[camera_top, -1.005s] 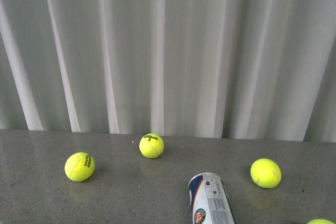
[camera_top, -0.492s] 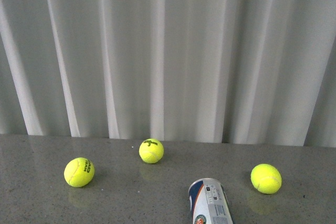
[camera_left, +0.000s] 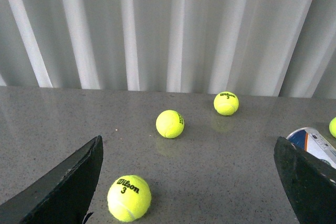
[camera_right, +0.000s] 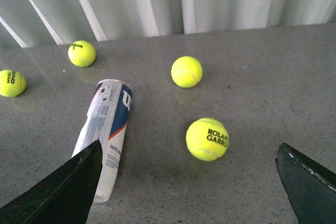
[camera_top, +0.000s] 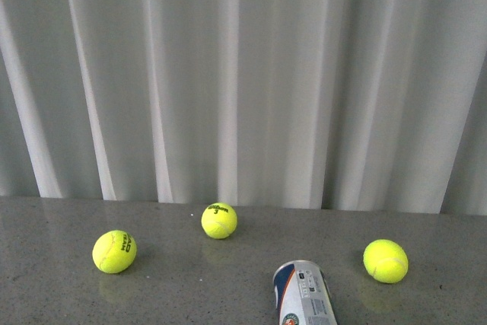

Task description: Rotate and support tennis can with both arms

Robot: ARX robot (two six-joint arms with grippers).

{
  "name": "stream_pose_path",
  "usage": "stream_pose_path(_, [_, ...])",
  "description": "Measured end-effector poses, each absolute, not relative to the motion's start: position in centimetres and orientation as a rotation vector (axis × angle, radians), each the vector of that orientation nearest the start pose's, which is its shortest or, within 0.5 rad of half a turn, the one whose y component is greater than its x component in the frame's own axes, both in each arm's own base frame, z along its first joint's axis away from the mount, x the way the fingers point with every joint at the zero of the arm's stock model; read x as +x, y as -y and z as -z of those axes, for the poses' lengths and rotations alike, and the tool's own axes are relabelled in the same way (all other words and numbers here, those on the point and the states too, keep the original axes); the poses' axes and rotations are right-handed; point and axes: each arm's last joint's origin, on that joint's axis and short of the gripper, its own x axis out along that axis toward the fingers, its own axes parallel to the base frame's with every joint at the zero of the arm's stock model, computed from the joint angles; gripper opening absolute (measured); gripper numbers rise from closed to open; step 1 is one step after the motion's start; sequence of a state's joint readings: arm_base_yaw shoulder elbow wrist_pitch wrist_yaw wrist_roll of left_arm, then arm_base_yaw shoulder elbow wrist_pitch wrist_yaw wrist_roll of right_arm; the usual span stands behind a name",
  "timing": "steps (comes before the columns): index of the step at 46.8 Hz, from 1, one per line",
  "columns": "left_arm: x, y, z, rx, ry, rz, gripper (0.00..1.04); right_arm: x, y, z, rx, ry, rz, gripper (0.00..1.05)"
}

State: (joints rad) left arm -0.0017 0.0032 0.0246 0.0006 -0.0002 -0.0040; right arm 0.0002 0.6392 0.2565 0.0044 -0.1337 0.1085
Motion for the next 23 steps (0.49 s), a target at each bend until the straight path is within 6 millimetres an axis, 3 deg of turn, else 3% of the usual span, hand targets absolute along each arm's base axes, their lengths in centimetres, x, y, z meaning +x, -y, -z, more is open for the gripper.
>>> stream_pose_path(7, [9.6,0.0,-17.2,-0.004,0.022,0.002,0.98,19.9,-3.4,-19.0,0.204,-0.665,-0.24,0.98])
stream_pose_path(16, [9.6,0.0,-17.2,-0.004,0.022,0.002,0.98,26.2,-6.8,-17.7,0.25,-0.818,-0.245,0.98])
stream_pose_path(23, [9.6,0.0,-17.2,-0.004,0.022,0.002,0.98,29.4,-7.9,-16.1,0.266,-0.898,-0.229,0.98])
